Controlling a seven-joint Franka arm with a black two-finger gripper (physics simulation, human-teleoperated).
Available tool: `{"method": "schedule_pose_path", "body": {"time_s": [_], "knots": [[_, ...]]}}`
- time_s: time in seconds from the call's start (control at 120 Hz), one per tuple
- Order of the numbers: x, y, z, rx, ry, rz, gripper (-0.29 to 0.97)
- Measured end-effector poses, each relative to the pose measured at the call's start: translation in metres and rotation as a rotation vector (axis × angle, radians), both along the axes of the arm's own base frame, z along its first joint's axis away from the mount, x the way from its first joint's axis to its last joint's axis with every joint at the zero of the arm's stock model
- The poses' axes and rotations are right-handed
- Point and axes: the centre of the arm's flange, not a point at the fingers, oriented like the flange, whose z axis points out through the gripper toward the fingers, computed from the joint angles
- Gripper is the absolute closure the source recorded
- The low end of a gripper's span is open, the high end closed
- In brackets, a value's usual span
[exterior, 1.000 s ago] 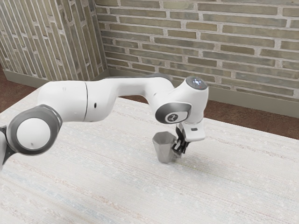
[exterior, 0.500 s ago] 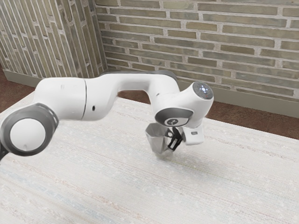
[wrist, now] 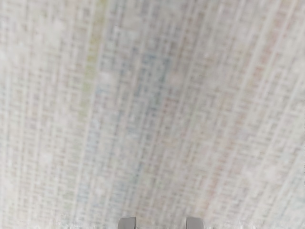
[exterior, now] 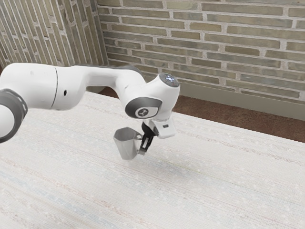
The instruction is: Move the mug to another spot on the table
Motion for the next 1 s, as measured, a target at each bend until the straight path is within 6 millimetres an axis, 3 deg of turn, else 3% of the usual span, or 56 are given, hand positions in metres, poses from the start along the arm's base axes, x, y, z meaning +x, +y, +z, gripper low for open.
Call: {"method": "schedule_pose_path", "body": {"time_s": [0.35, 0.6, 0.733, 0.867, 0.925, 1.0], "knots": [[0.001, 0.068, -0.022, -0.021, 0.0, 0.152, 0.72], [0.004, 0.093, -0.043, -0.048, 0.003, 0.214, 0.72], [0.003, 0.094, -0.047, -0.056, 0.008, 0.223, 0.45], [0.005, 0.093, -0.031, -0.058, -0.019, 0.223, 0.24], [0.006, 0.09, -0.012, -0.06, -0.048, 0.222, 0.18], [0.003, 0.086, 0.026, -0.065, -0.103, 0.225, 0.13]]}}
